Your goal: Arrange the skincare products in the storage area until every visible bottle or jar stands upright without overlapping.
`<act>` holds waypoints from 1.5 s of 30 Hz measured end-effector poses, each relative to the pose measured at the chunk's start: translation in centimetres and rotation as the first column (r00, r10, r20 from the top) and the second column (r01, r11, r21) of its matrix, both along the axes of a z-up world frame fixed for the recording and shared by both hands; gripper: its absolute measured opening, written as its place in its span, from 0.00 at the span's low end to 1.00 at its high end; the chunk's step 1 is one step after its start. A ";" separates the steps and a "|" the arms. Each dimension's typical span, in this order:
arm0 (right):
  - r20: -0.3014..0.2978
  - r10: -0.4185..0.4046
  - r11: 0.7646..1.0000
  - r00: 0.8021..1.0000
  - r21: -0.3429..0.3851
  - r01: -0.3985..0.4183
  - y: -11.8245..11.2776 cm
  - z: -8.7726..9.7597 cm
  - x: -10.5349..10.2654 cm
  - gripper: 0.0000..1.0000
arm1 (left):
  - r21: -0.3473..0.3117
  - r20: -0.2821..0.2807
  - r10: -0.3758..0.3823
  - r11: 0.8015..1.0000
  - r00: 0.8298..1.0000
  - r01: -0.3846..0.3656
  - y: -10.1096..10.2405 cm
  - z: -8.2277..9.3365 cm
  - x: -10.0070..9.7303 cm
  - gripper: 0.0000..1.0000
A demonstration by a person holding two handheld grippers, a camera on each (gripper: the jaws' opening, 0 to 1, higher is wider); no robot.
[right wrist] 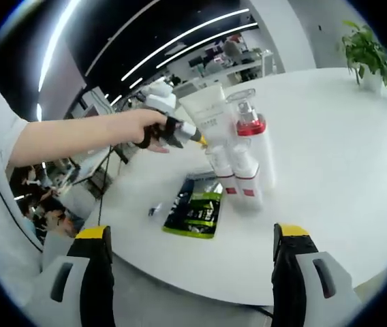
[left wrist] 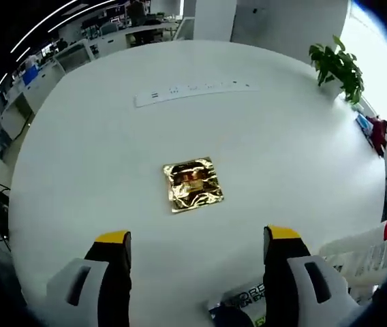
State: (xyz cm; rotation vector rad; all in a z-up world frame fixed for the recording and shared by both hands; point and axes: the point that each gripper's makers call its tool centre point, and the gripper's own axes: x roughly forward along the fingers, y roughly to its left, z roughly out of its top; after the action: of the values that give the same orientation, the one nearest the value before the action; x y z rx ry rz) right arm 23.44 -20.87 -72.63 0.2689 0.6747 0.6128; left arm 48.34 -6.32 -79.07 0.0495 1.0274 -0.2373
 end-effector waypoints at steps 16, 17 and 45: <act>-0.015 -0.024 1.000 1.000 0.011 0.024 -0.2 -0.1 0.2 0.97 | 0.058 0.030 0.058 0.997 0.998 -0.060 -0.4 -1.2 3.7 0.66; -0.014 -0.027 1.000 1.000 0.010 0.027 -0.3 -0.1 0.2 0.97 | 0.059 0.029 0.056 0.997 0.998 -0.057 -0.5 -1.4 3.8 0.65; -0.023 -0.048 0.999 0.999 -0.001 0.048 -0.5 -0.4 0.3 0.97 | 0.078 0.034 0.077 0.994 0.996 -0.079 0.4 -2.3 5.0 0.35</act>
State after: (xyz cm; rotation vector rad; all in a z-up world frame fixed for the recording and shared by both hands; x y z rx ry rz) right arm 23.75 -21.40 -73.00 0.2915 0.6884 0.5645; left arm 53.37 -5.97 -81.40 0.0845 1.0060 -0.1241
